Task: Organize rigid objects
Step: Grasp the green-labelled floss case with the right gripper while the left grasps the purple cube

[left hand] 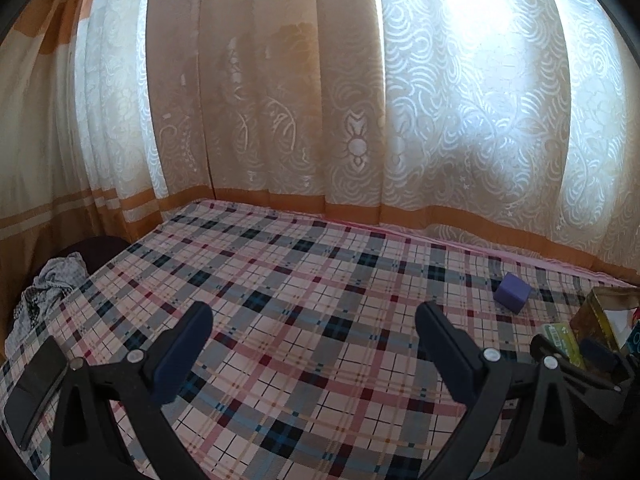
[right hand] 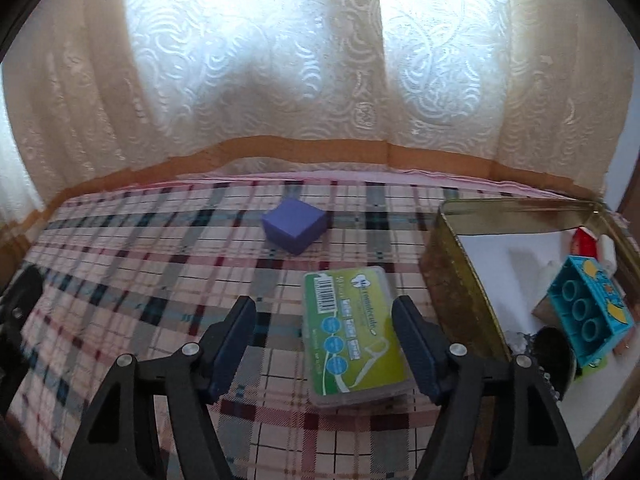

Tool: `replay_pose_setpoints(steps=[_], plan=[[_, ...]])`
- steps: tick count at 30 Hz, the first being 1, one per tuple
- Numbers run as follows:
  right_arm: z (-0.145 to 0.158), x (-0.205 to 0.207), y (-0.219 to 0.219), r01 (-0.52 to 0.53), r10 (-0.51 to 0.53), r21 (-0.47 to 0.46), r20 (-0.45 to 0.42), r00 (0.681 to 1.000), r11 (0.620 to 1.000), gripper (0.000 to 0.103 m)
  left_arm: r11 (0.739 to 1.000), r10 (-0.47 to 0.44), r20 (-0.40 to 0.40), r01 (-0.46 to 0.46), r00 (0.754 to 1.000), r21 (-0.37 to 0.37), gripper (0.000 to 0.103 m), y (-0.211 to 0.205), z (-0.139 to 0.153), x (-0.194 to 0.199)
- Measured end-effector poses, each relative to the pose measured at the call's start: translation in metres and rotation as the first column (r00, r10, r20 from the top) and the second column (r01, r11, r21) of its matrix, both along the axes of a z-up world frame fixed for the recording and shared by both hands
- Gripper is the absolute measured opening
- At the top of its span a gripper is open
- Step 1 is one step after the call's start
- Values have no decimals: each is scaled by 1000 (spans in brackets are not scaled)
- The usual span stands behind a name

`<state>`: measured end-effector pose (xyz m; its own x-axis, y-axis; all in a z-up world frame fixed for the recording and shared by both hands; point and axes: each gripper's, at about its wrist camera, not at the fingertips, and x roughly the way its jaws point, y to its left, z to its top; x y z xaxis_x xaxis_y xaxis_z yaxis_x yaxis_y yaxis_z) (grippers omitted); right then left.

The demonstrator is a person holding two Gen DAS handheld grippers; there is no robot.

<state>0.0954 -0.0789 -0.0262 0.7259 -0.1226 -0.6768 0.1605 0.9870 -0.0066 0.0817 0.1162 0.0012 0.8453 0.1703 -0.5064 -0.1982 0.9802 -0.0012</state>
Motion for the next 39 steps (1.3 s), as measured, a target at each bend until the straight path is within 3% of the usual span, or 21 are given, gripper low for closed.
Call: replay_pose_setpoints(steps=[3, 6, 9, 11, 15, 19, 25, 31, 35, 39], plan=[[-3, 8, 1, 38, -39, -15, -40, 998, 999, 73, 1000, 1, 2, -1, 1000, 0, 103, 0, 0, 0], [-16, 19, -5, 51, -42, 73, -115, 992, 996, 73, 1000, 4, 6, -4, 1000, -4, 103, 2, 0, 0], [-21, 18, 2, 6, 3, 84, -114, 993, 996, 72, 1000, 7, 4, -7, 1000, -9, 103, 2, 0, 0], [-23, 17, 2, -8, 17, 90, -105, 994, 996, 57, 1000, 8, 0, -8, 1000, -13, 103, 3, -1, -1], [-28, 16, -5, -49, 60, 109, -98, 993, 993, 57, 1000, -2, -18, 2, 1000, -19, 103, 2, -4, 1], [-23, -3, -12, -144, 154, 213, -31, 988, 966, 56, 999, -31, -26, 30, 999, -29, 103, 0, -8, 1], [10, -52, -24, -235, 210, 177, 147, 967, 956, 57, 990, -138, -21, 138, 990, -25, 103, -16, -11, 1], [44, -72, -58, -184, 155, 74, 289, 945, 980, 57, 950, -311, -19, 311, 950, 12, 103, -61, -11, 8], [51, -69, -80, -121, 106, 28, 320, 941, 992, 57, 900, -435, -46, 436, 899, 20, 103, -102, -4, 32], [51, -65, -95, -80, 85, -29, 315, 945, 996, 57, 855, -516, -126, 519, 847, -8, 102, -135, -11, 73]])
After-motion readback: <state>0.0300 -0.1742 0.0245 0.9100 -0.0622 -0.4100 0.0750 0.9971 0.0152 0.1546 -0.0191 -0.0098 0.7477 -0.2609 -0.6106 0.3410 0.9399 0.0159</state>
